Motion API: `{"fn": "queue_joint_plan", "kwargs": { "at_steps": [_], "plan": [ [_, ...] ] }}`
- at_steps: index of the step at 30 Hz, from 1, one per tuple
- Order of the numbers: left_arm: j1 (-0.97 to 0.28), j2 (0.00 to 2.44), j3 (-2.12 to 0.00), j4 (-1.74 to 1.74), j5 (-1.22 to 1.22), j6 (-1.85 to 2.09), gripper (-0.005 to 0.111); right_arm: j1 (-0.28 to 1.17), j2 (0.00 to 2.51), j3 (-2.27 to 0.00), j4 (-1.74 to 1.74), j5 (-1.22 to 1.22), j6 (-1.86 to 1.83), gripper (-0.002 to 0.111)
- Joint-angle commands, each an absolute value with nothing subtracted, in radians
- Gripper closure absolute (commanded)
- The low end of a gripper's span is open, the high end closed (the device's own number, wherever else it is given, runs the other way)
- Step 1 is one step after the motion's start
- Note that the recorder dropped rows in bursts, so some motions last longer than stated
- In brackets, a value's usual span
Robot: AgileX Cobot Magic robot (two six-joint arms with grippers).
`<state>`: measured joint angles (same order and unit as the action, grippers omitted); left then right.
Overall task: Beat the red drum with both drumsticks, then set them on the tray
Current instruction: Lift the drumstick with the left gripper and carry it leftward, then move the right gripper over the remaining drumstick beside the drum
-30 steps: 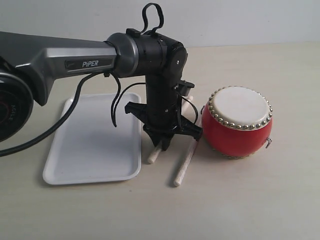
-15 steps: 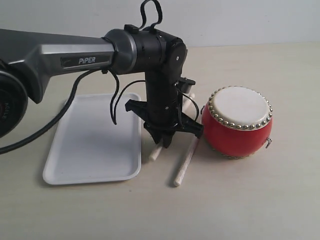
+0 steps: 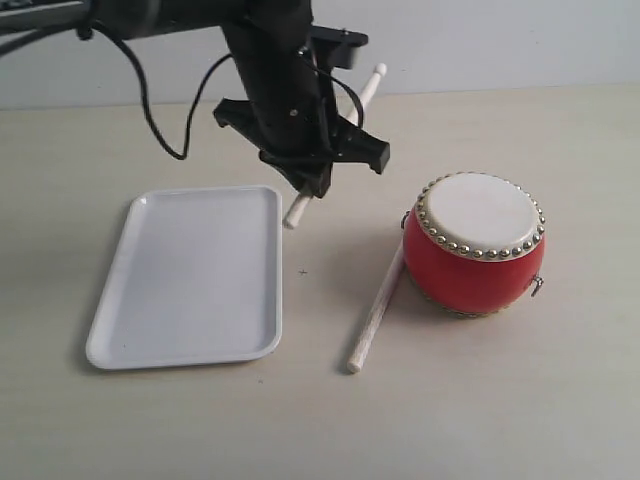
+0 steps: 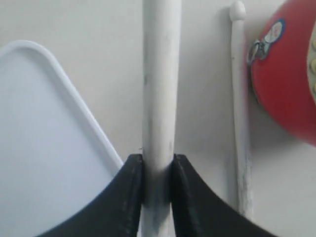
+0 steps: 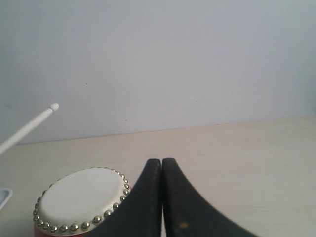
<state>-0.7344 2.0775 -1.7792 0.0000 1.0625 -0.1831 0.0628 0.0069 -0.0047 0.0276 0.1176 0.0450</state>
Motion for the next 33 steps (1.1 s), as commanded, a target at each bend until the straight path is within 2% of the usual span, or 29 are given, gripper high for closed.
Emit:
{"fn": "queue_joint_plan", "kwargs": {
  "at_steps": [1,9,17,25,33],
  "plan": [
    [-0.709,1.915,-1.596,0.0,0.928,-0.164,0.107,0.058,0.0,0.0,0.028,0.111,0.039,0.108],
    [-0.697,1.503,-1.077,0.008,0.576,-0.166,0.107,0.058,0.0,0.0,0.028,0.111,0.039,0.108],
    [-0.586,1.098,-0.664,0.012,0.382,-0.168,0.107,0.058,0.0,0.0,0.028,0.111,0.039,0.108],
    [-0.565,0.768,-0.526,0.025,0.345,-0.166,0.107,0.058,0.0,0.0,0.02,0.106,0.039,0.108],
    [-0.565,0.659,-0.497,0.048,0.328,-0.166,0.107,0.058,0.0,0.0,0.02,0.11,0.039,0.108]
  ]
}}
